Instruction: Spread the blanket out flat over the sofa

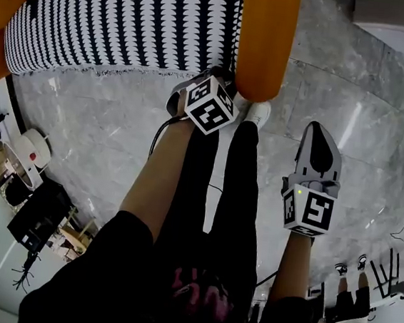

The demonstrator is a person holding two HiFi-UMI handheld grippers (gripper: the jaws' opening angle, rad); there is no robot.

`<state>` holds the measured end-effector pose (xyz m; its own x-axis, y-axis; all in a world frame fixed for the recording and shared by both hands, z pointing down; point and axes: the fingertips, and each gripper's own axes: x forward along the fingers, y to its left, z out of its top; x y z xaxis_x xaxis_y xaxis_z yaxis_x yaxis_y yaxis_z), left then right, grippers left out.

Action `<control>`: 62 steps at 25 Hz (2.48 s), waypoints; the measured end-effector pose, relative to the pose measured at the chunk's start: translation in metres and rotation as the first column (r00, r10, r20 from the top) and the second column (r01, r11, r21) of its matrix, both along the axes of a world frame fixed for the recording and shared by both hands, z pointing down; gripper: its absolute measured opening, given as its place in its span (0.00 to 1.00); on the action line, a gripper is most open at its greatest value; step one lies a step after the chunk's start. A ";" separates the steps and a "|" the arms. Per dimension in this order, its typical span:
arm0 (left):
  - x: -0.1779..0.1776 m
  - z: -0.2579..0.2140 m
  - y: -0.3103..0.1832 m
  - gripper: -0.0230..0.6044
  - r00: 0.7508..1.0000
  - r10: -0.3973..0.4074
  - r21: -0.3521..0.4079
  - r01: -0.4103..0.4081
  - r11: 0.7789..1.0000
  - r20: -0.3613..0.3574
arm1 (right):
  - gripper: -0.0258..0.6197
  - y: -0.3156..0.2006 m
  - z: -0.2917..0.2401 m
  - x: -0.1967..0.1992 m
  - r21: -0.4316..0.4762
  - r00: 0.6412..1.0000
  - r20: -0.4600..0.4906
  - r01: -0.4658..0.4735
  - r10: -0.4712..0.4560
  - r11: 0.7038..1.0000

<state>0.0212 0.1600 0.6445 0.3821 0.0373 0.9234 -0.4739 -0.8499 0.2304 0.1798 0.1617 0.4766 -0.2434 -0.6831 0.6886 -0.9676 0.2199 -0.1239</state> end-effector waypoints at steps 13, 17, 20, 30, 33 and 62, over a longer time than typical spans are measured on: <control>0.003 -0.032 0.057 0.08 0.995 0.089 -0.033 -0.090 0.995 -0.052 | 0.07 -0.016 -0.028 -0.011 0.056 1.000 -0.001 0.002 -0.002 0.998; -0.007 -0.058 0.064 0.08 0.994 0.080 -0.003 -0.081 0.997 -0.067 | 0.07 -0.021 -0.048 -0.022 0.098 1.000 0.004 0.000 -0.001 0.995; -0.011 -0.093 0.058 0.08 0.994 0.068 0.038 -0.065 0.997 -0.085 | 0.07 -0.028 -0.077 -0.031 0.130 1.000 0.004 0.013 -0.013 0.991; -0.021 -0.206 0.005 0.07 0.984 -0.040 0.248 0.083 0.965 -0.175 | 0.07 -0.048 -0.172 -0.054 0.251 0.999 -0.027 0.040 -0.034 0.967; -0.021 -0.242 -0.013 0.07 0.975 -0.059 0.305 0.125 0.944 -0.215 | 0.07 -0.055 -0.204 -0.053 0.293 0.999 -0.041 0.028 -0.017 0.956; -0.086 -0.510 -0.116 0.07 0.914 -0.062 0.694 0.347 0.631 -0.401 | 0.07 -0.070 -0.423 -0.054 0.601 0.990 -0.044 -0.080 0.133 0.795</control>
